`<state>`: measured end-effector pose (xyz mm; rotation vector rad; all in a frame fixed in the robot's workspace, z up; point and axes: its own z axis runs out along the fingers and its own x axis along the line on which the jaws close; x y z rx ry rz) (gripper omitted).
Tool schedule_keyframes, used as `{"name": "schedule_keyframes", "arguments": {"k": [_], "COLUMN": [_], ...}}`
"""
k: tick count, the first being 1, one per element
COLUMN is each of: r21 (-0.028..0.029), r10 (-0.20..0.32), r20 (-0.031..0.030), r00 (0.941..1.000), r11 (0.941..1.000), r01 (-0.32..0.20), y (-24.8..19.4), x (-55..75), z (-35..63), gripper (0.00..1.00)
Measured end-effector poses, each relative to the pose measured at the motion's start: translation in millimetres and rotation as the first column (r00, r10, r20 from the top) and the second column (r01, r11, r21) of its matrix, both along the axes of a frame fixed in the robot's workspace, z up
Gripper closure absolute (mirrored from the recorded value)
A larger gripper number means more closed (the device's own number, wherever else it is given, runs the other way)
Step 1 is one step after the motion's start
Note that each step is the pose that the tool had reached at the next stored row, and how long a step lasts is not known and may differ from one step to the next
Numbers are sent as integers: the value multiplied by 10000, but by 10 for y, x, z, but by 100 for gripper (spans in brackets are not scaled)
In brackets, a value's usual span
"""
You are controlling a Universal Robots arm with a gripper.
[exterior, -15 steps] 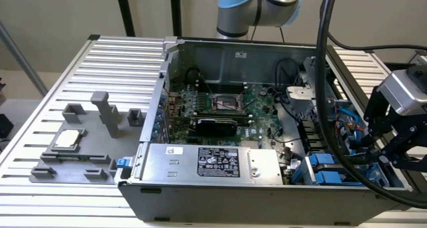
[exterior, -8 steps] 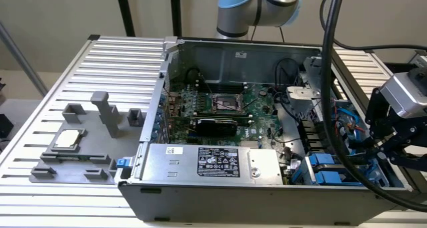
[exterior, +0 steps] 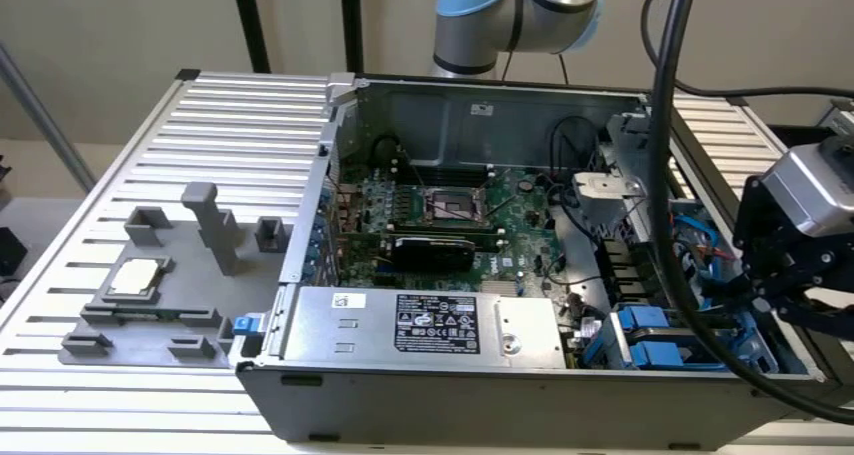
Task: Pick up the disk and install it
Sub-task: 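Insert the first disk wire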
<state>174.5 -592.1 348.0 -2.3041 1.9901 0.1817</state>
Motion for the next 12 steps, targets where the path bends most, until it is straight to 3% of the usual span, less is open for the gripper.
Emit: {"name": "schedule_keyframes", "arguments": {"k": [5, 12], "r21": [9, -9], "r10": [2, -6], "r20": [1, 2], "r00": [10000, 10000], "r11": [10000, 10000], "r01": [-2, 6], "y": [0, 0], "x": [-41, -282], "z": [41, 44], "gripper": [100, 100]}}
